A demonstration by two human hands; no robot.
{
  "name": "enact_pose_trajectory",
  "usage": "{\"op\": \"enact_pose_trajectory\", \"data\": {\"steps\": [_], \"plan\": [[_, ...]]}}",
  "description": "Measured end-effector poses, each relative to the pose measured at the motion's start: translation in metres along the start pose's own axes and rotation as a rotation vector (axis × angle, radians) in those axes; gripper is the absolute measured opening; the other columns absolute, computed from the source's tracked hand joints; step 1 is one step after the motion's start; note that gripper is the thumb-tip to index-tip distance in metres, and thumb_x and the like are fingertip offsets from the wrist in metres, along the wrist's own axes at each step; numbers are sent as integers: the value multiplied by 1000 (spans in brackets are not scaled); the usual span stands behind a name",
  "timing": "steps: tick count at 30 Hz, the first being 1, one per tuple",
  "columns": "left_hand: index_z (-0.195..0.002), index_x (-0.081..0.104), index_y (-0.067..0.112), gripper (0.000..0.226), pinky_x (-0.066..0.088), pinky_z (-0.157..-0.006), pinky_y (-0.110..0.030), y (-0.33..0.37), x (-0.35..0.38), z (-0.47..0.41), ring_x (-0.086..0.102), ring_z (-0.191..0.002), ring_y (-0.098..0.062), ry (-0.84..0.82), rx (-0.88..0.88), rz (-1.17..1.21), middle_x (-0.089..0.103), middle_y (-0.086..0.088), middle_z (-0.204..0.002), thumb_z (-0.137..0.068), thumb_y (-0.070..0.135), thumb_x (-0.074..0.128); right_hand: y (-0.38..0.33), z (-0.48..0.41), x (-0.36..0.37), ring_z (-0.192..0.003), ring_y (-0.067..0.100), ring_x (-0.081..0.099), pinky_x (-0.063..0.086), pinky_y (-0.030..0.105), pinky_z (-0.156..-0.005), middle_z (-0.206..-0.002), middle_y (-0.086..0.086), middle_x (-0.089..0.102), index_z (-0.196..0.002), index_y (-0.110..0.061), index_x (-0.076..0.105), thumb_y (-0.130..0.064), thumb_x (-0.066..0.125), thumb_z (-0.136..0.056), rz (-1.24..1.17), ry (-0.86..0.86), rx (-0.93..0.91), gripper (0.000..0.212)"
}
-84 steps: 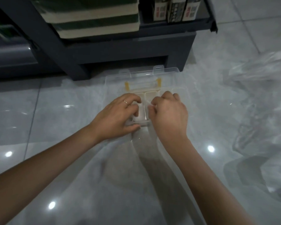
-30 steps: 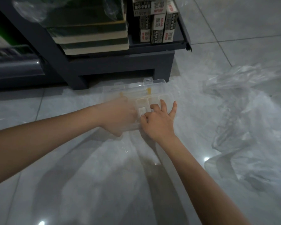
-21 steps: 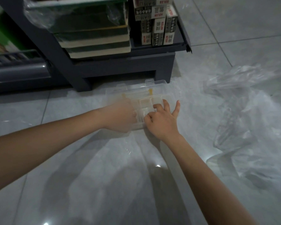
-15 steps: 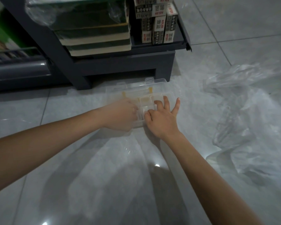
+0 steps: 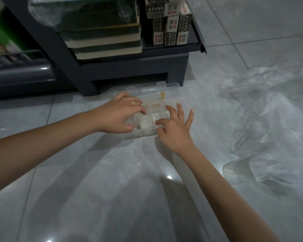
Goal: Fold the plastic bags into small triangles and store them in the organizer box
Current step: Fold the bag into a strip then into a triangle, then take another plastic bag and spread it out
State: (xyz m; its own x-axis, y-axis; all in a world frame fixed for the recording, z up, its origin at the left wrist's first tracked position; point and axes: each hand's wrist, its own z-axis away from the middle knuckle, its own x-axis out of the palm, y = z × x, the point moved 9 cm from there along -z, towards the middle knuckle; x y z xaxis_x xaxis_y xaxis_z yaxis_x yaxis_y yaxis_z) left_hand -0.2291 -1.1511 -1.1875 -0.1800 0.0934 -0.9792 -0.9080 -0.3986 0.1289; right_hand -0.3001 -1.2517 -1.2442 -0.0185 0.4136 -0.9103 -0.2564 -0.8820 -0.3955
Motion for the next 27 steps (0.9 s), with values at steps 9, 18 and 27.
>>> {"op": "enact_pose_trajectory", "data": {"steps": [9,18,27], "plan": [[-132,50,25,42,4,-112,-26,46,-2,-4,24,-142,-12,-11,93,-55,48,3,-141,-91,27,57,21,37,-31,-145,30,17,-3,41,-118,-143,10,44,-115,-17,67,-7,48,-81,-290,286,-63,39],[-118,61,22,27,9,-109,-26,162,0,-54,30,-139,-13,189,222,206,54,6,-133,-91,27,59,80,140,-85,-128,33,39,34,43,-102,-130,14,56,-79,-13,70,-15,41,-76,-26,483,-16,29],[-106,69,17,28,15,-100,-22,220,36,-76,40,-133,-16,146,207,477,60,3,-126,-85,30,56,158,206,-75,-121,35,55,16,47,-108,-118,5,67,-91,-11,75,-16,77,-61,449,268,294,31]]}}
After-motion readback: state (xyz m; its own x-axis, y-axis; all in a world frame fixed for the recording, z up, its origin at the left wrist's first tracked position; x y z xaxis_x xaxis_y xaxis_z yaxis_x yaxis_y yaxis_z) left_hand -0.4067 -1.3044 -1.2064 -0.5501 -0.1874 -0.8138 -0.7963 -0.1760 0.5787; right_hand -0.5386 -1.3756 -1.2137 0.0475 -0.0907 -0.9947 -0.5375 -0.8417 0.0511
